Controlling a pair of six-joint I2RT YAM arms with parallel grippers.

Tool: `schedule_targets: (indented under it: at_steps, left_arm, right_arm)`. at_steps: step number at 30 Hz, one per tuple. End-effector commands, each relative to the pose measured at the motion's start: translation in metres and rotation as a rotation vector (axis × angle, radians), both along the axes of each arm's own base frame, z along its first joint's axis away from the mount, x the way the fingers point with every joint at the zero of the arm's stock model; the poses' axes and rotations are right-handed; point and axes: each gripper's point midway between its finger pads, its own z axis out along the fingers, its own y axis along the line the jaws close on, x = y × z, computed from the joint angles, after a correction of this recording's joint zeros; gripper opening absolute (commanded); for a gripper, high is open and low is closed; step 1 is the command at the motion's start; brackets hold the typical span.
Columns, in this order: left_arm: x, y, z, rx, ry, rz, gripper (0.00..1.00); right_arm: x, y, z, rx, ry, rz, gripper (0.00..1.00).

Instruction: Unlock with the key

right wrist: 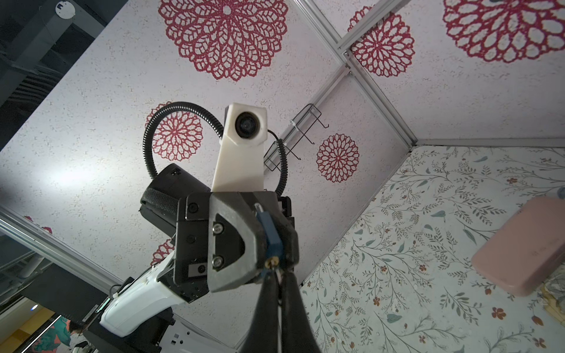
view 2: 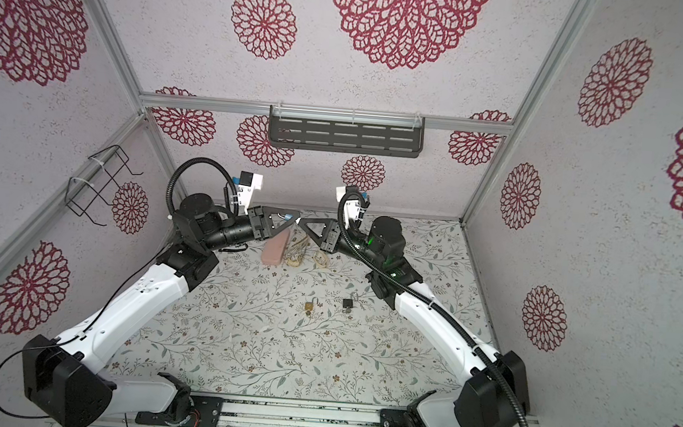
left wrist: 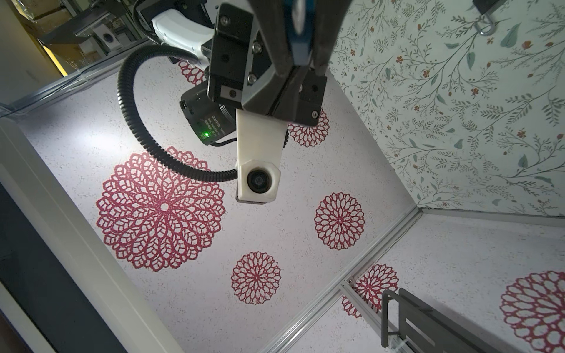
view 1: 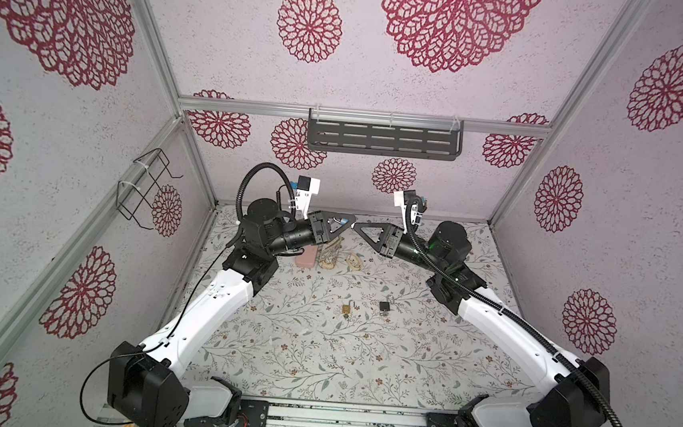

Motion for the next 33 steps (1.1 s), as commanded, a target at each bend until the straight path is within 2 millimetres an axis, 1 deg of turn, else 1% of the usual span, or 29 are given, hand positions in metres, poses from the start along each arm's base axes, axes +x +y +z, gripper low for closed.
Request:
schedule_targets:
  at_steps: [1, 5, 9, 10, 12, 15, 19, 22, 28, 31, 33]
  left_arm:
    - [-0.059, -0.03, -0.009, 0.022, -0.007, -0.281, 0.0]
    - [-0.054, -0.019, -0.012, 0.026, 0.003, -0.245, 0.0]
    - [-0.053, -0.017, -0.014, 0.028, 0.009, -0.243, 0.0]
    - [-0.053, -0.017, -0.015, 0.029, 0.009, -0.243, 0.0]
    - [-0.054, -0.017, -0.017, 0.032, 0.012, -0.243, 0.0]
    - [-0.053, -0.016, -0.021, 0.047, 0.018, -0.236, 0.0]
    - [-0.055, -0.015, -0.02, 0.049, 0.014, -0.237, 0.0]
    - [-0.056, -0.015, -0.021, 0.051, 0.015, -0.238, 0.0]
    - [-0.058, -0.014, -0.02, 0.05, 0.013, -0.24, 0.0]
    - [-0.058, -0.014, -0.02, 0.048, 0.01, -0.244, 0.0]
    - [-0.058, -0.014, -0.02, 0.046, 0.012, -0.244, 0.0]
  right_arm:
    - [-0.037, 0.025, -0.016, -0.047, 0.009, 0.162, 0.0]
    - [-0.036, 0.014, -0.01, -0.034, -0.003, 0.138, 0.0]
    - [-0.034, 0.007, -0.005, -0.041, -0.024, 0.108, 0.0]
    - [-0.033, 0.006, -0.005, -0.047, -0.029, 0.102, 0.02]
    - [-0.033, 0.004, -0.003, -0.051, -0.039, 0.084, 0.1]
    - [-0.032, -0.001, 0.002, -0.054, -0.057, 0.065, 0.17]
    - [-0.029, -0.004, 0.001, -0.079, -0.067, 0.042, 0.2]
    - [-0.028, -0.008, 0.005, -0.07, -0.082, 0.029, 0.22]
    - [-0.026, -0.016, 0.01, -0.055, -0.109, 0.0, 0.2]
    - [-0.027, -0.015, 0.008, -0.05, -0.109, 0.01, 0.16]
    - [-0.027, -0.015, 0.007, -0.05, -0.113, 0.012, 0.11]
